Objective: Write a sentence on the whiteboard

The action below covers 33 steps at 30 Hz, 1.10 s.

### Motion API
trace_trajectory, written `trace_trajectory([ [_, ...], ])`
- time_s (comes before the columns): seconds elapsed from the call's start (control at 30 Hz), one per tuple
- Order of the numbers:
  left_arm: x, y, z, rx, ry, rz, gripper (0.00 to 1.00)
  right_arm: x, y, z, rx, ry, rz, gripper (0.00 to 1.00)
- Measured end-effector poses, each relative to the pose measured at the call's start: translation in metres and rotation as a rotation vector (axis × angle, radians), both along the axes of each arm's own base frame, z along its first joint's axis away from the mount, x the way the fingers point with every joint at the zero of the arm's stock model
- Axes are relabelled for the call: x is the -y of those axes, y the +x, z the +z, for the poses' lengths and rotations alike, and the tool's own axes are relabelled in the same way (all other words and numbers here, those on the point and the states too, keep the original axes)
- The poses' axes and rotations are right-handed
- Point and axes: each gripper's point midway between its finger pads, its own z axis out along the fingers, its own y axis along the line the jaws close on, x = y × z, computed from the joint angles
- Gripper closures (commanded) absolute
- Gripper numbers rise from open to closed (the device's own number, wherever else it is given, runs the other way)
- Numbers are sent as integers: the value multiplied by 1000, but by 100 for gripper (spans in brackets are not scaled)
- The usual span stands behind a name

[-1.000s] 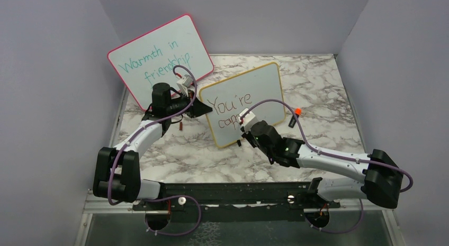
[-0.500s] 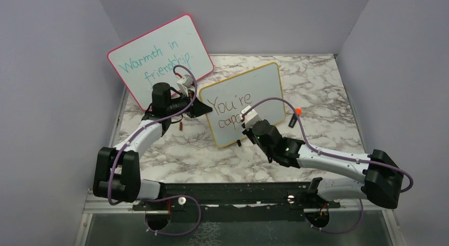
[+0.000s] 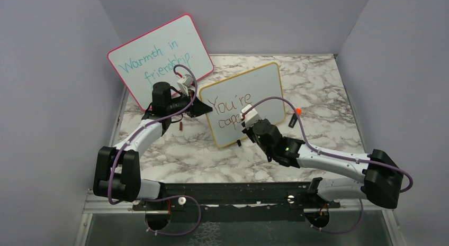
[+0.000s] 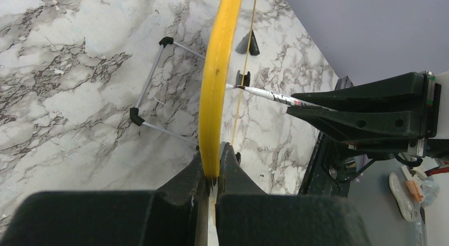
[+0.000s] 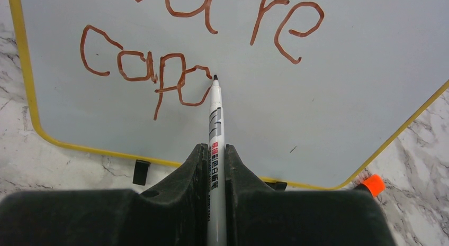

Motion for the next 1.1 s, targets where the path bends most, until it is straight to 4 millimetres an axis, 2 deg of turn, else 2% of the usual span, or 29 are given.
trace_trajectory([
  [0.67,0,0,-1,-4,1,0,100,10,-11,-21,-83,-47,-12,99],
  [0.87,0,0,-1,-4,1,0,100,15,-11,-20,-84,-50,-27,99],
  [1.1,0,0,-1,-4,1,0,100,16,-9,-6,-54,-13,-38,99],
])
